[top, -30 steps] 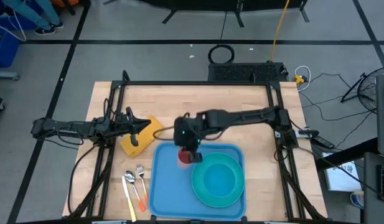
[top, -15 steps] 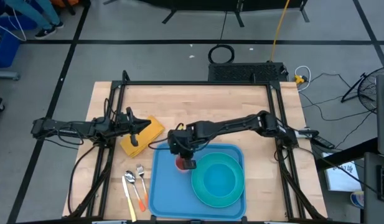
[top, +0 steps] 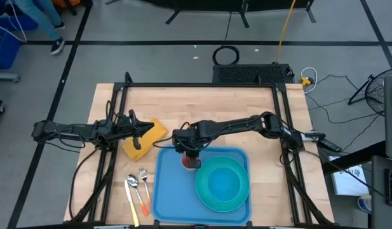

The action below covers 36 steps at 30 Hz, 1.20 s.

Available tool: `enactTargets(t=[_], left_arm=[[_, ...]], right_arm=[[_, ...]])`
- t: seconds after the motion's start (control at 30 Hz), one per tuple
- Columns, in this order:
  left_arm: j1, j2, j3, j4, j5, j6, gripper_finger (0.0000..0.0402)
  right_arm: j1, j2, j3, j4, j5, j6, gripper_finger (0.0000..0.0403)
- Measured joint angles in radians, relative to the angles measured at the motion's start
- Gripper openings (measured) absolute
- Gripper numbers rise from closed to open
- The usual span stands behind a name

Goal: Set up tray
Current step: Put the pink cup on the blue tray

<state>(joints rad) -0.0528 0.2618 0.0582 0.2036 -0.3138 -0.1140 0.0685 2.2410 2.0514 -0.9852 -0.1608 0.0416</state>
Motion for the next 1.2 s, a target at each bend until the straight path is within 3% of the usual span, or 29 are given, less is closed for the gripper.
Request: enactTargets(t=[0.8, 1.2], left_arm=[[0.0, 0.0, 0.0, 0.0, 0.0, -0.025, 0.0033], [0.0, 0.0, 0.0, -0.004, 0.0, -0.029, 0.0033]], right_arm=[[0.005, -0.011, -0.058, 0.066, 0.03, 0.029, 0.0003], [0.005, -0.019, -0.064, 0.08, 0.04, 0.042, 0.0069]])
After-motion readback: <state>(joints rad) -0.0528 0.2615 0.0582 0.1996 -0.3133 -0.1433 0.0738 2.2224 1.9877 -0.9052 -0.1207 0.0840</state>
